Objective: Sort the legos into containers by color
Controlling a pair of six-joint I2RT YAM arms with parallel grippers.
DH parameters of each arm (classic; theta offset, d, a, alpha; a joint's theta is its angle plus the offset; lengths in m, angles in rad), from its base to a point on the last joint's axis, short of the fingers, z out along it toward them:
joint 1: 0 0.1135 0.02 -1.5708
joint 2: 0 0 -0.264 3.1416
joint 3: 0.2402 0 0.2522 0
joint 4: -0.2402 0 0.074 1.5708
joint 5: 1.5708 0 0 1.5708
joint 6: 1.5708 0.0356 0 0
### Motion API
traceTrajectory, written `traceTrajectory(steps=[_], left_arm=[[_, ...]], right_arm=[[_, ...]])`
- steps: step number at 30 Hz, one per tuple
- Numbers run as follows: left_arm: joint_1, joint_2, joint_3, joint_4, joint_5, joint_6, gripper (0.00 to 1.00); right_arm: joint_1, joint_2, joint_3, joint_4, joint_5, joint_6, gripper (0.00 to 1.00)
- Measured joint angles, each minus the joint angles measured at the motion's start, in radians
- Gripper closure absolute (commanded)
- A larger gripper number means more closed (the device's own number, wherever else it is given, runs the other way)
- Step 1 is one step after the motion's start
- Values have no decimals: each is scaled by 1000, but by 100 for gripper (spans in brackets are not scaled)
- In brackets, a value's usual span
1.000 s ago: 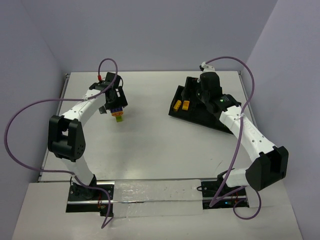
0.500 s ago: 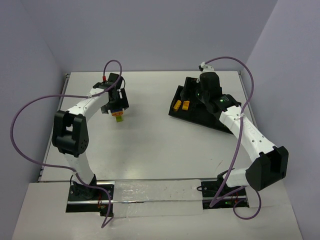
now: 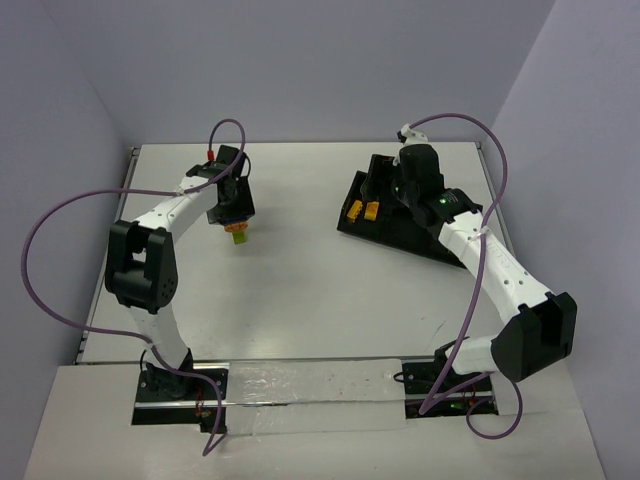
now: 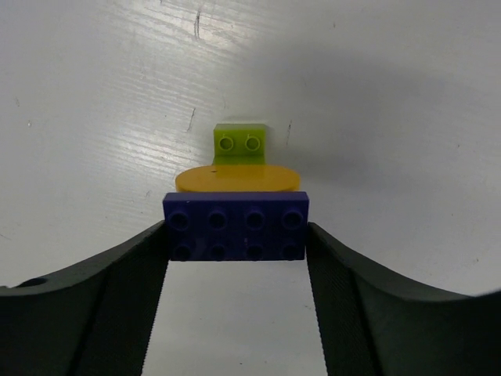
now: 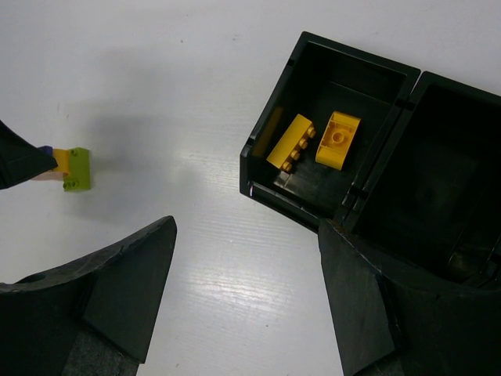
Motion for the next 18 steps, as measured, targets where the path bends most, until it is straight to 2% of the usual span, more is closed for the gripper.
traceTrajectory(steps=[3,10,14,18], left_arm=[[0,0,0,7,10,7,47],[0,-4,0,15,16,11,90],[3,-47,1,8,55,15,98],[21,-150,1,18,247,22,100]], right_arm=[[0,0,0,-5,0,0,20],[0,0,0,-15,-1,-1,20],[0,0,0,-17,-39,-27,22],[3,-14,-36,52,-175,-129,29]])
